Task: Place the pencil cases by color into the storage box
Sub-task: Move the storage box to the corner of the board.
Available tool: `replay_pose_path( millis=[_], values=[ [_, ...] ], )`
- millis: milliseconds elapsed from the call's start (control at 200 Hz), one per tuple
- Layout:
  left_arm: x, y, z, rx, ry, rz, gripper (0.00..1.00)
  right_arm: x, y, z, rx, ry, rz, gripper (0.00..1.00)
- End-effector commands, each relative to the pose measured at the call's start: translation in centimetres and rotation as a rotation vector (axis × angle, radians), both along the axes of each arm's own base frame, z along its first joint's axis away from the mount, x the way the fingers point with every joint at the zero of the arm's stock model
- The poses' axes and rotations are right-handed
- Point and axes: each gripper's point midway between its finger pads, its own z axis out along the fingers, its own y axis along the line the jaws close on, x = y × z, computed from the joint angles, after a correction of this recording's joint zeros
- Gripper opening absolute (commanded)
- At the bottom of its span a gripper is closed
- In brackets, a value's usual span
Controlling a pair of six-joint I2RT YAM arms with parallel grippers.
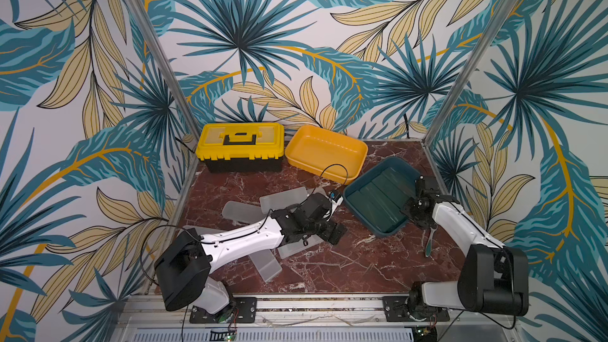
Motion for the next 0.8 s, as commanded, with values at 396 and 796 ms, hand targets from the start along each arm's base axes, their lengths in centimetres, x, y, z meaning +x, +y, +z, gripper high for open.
replay_pose_path(
  millis=[396, 796],
  values=[
    [2.2, 0.5, 0.1, -0.019, 0.001, 0.009, 0.97, 5.4, -4.1, 1.3, -0.213, 0.005, 0.151, 0.17],
    [3.0, -0.8, -0.2, -0.017, 0.025, 0.004, 0.97, 10.3, -8.6, 1.9, -0.383, 0.037, 0.229, 0.03]
  ],
)
